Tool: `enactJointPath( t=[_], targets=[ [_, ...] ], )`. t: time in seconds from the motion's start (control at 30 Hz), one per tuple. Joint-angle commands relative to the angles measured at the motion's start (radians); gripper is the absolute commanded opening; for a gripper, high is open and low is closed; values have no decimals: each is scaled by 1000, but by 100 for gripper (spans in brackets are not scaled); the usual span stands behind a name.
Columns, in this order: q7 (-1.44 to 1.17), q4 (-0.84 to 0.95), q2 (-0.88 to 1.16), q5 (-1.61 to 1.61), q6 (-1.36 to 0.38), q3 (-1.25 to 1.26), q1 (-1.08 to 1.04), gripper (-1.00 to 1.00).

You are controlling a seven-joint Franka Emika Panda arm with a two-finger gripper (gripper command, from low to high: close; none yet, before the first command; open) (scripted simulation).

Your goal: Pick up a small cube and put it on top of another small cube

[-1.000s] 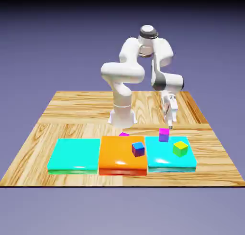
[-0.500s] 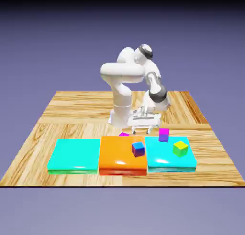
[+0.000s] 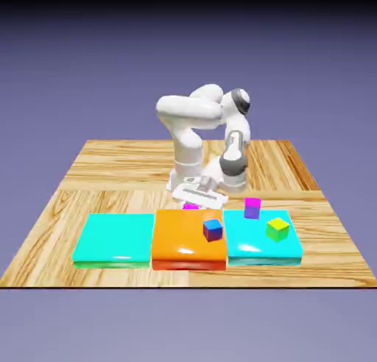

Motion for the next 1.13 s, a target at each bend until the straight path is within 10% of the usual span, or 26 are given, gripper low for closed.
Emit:
enactJointPath(
  t=[0.0,0.73,1.0,1.03,1.1],
  targets=[
    [9,-8,10,-14,34,-15,36,-100],
    [-306,-168,284,-514,-505,-623,258,-100],
    [-292,-71,268,-491,-688,-486,-24,-100],
    [-292,-71,268,-491,-688,-486,-25,100],
    [-294,-84,270,-494,-664,-503,12,100]
  ],
)
